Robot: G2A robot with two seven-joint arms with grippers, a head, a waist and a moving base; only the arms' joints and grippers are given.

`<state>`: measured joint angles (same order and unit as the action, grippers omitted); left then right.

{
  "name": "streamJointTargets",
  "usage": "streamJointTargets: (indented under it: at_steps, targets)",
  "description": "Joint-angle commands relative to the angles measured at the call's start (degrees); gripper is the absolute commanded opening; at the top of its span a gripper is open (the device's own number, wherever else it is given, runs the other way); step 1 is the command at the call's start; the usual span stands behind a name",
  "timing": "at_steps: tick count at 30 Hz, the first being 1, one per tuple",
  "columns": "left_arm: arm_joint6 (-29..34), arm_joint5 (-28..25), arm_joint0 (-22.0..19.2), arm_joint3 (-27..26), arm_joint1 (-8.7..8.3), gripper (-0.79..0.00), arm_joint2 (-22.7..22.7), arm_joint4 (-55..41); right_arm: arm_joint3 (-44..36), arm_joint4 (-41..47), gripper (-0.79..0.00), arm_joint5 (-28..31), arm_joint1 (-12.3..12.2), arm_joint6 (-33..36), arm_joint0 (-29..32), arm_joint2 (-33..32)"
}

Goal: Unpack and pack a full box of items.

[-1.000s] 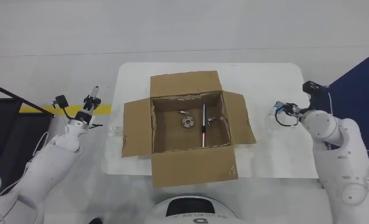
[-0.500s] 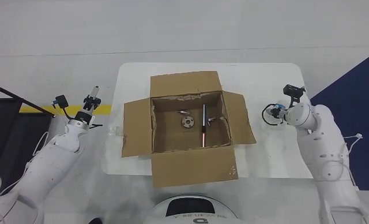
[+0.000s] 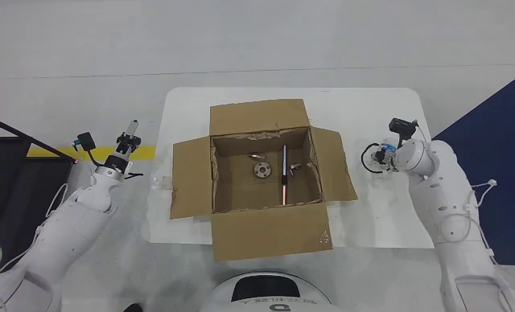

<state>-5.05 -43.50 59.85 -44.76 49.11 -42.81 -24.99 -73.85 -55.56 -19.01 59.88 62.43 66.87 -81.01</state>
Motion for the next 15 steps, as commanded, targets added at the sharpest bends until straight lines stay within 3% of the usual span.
streamJointTargets:
  at_steps: [1,7,15]
  targets:
    - [0.0,0.0,0.0,0.0,0.0,0.0,0.0,0.0,-0.5,0.6,-0.785,0.8,-0.1,-0.4,0.3,-0.6]
    - [0.0,0.0,0.0,0.0,0.0,0.0,0.0,0.0,-6.4,8.6,-0.785,8.5,-0.4,-5.6,4.3,-5.2]
    - [0.0,0.0,0.0,0.0,0.0,0.0,0.0,0.0,-12.0,24.0,-0.785,17.5,-1.0,-7.4,10.0,-14.2]
